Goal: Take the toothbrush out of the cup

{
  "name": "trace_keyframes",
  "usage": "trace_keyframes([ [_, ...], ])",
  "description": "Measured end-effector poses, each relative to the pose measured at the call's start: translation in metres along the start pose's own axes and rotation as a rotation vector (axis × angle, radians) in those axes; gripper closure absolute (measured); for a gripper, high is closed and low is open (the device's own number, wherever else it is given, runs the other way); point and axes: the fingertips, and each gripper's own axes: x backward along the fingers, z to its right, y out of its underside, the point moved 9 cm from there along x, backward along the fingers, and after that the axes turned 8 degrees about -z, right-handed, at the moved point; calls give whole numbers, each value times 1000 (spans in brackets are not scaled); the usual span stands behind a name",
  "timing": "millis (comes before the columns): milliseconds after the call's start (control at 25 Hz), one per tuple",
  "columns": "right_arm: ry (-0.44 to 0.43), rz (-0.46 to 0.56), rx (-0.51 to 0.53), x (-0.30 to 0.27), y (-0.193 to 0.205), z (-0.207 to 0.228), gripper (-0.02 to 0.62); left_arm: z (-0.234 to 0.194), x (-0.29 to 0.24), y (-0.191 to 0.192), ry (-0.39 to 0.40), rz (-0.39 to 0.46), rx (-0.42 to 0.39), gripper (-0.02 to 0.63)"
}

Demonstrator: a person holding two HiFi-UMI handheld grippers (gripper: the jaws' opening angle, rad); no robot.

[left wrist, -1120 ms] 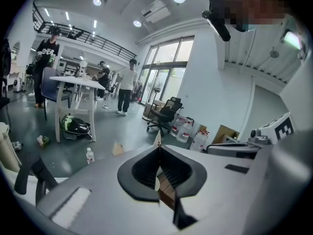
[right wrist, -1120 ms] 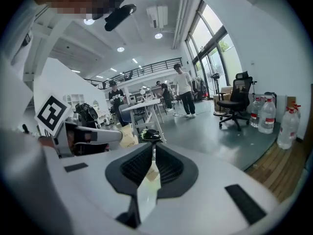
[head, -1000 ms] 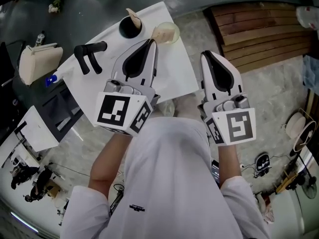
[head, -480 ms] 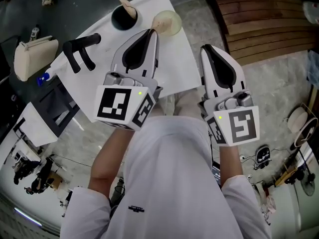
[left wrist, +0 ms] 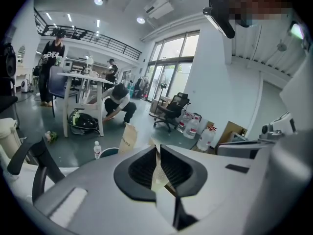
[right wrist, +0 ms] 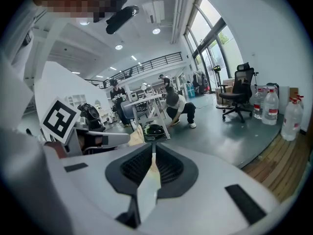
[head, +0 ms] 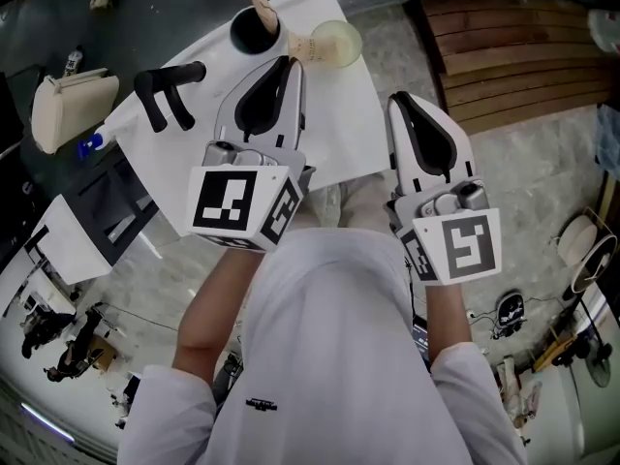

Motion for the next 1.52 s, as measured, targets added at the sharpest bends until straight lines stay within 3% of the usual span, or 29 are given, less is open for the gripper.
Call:
trace_keyframes([
  [360, 8, 42, 34, 26, -9, -23, 575, 6, 51, -7, -1, 69, -17, 595],
  [880, 10, 120, 129, 90, -31, -66, 575, 30, 163, 1, -3, 170, -29, 598],
  [1520, -35, 143, 248, 135, -45, -108, 575, 23, 269, 14, -97, 270, -45, 600],
])
